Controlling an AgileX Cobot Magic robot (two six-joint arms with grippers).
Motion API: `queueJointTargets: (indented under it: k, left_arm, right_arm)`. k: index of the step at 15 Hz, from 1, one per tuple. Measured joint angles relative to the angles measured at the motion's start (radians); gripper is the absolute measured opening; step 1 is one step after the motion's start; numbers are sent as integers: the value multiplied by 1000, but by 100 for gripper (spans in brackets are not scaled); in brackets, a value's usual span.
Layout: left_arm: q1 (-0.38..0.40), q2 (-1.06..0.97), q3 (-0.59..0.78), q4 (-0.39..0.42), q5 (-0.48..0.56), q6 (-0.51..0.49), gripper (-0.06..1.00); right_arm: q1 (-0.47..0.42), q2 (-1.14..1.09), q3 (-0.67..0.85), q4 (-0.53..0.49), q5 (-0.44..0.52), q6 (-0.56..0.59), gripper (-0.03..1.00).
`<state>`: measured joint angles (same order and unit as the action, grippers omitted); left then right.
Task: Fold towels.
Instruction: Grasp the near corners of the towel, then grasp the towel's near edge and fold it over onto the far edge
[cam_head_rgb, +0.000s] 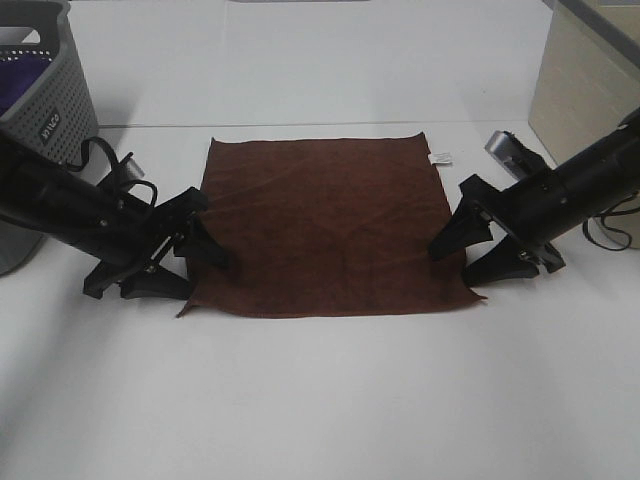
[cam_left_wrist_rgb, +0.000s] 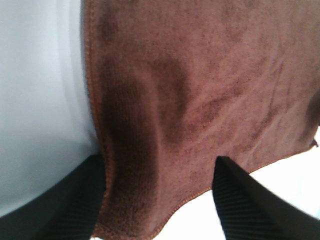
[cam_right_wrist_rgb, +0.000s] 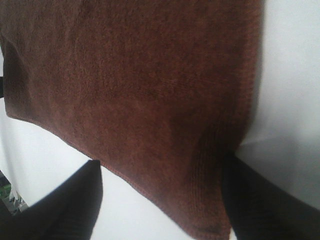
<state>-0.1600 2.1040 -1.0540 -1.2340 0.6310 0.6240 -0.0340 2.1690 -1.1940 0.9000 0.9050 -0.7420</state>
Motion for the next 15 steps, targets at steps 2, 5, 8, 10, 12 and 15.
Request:
queueJointTargets:
  k: [2,5,8,10,12,15]
  left_arm:
    - [-12,17,-6,-8,-3,0,40]
    - [-16,22,-6,36,-12,0,2]
    - [-17,-19,-5,142,-7,-73,0]
    - [-20,-38,-5,256,41,-174,0]
    - [-20,-89,32,337,82,-253,0]
    - [-20,-151,124,357,88,-265,0]
  right_arm:
    - [40,7,0,9,-16,1,51]
    - [55,19,1,-6,-54,56,10]
    - [56,1,6,-44,-57,109,0]
    - [57,-37,7,-62,-30,148,0]
    - [71,-68,20,-90,9,188,0]
    - [116,-119,149,-115,-9,214,0]
